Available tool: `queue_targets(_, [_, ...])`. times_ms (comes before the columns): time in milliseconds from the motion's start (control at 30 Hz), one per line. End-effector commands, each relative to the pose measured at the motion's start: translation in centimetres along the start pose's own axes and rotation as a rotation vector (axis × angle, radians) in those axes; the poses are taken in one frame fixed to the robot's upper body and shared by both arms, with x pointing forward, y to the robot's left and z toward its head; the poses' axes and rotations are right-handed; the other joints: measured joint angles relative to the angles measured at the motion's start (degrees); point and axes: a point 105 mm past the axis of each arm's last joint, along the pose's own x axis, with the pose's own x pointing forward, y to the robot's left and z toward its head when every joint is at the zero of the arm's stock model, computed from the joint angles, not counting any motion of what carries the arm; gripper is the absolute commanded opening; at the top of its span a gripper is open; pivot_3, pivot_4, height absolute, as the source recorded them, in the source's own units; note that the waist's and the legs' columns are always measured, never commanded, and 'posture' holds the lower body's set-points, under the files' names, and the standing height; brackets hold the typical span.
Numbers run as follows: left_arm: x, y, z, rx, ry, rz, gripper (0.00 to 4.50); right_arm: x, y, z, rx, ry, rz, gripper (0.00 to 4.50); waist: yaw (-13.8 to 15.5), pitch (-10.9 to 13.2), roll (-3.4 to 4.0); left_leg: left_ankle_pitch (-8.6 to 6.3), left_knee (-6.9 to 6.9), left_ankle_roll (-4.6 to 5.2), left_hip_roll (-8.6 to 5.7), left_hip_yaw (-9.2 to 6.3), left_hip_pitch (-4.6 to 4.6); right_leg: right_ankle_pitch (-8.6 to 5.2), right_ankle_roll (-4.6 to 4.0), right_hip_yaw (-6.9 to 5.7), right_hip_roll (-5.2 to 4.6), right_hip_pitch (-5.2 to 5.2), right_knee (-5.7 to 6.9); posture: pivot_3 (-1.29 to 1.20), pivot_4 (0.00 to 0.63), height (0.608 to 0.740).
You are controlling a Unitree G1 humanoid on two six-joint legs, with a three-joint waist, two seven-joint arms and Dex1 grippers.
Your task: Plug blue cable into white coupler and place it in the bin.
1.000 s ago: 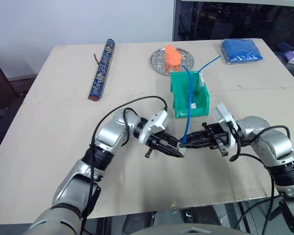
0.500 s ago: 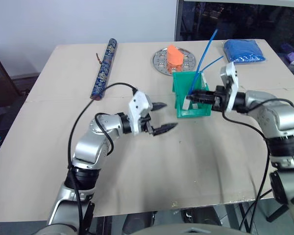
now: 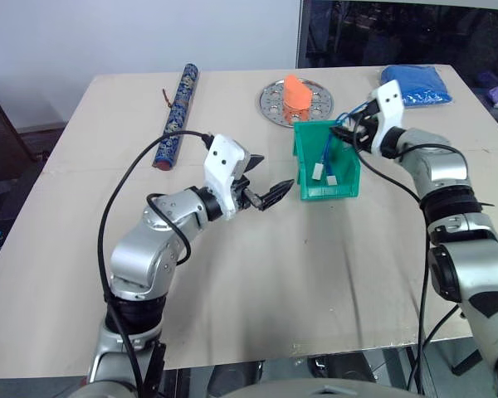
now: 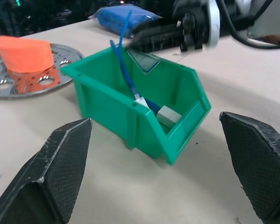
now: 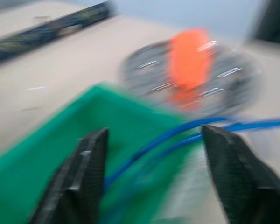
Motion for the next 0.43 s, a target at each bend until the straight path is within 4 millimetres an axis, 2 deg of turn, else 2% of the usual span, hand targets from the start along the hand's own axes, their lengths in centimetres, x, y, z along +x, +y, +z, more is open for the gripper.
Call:
queue_targets(33, [-2.0,-0.3,0.0,0.054,-0.027,0.060,4.50,-3.7,-0.4,1.2,-0.025,-0.143,0.017,4.47,0.06,-0.02,-0.02,0.00,-0.06,0.00,0.00,-0.03,-0.03,0.00,0.00,0.06,-0.01,0.00,-0.07,0.00,0.150,0.740])
queue_targets(100, [-3.1,0.1,-1.1,0.075,0.000,0.115,4.50,-5.9,1.1,0.8,-0.023,-0.169,0.097,4.47,0.01,-0.02,-0.01,-0.01,-0.12,0.00,0.02,-0.02,-0.02,0.00,0.01,0.13,-0.03,-0.01,-0.08,0.00,0.150,0.740])
queue_targets(167, [-4.9,0.3,-2.9,0.046,0.043,0.161,4.50,-9.2,3.1,-0.8,0.007,-0.164,0.169,4.47,0.04,-0.03,0.00,-0.02,-0.16,0.01,0.16,-0.01,-0.02,0.00,0.00,0.15,-0.08,-0.05,-0.08,0.00,0.150,0.740])
queue_targets(367, [-9.3,-1.4,-9.0,-0.014,0.202,0.140,4.50,-16.9,6.5,-7.6,0.045,0.006,0.209,4.47,0.12,-0.06,0.12,-0.21,-0.20,0.24,0.30,0.01,0.16,-0.03,-0.05,0.18,-0.06,-0.01,0.03,0.00,0.150,0.740])
queue_targets(433, [-9.9,-1.8,-10.0,-0.020,0.221,0.134,4.50,-18.5,7.1,-9.1,0.065,0.046,0.213,4.47,0.12,-0.05,0.13,-0.22,-0.12,0.24,0.33,0.05,0.42,-0.17,-0.29,0.20,-0.06,0.28,-0.03,0.00,0.150,0.740])
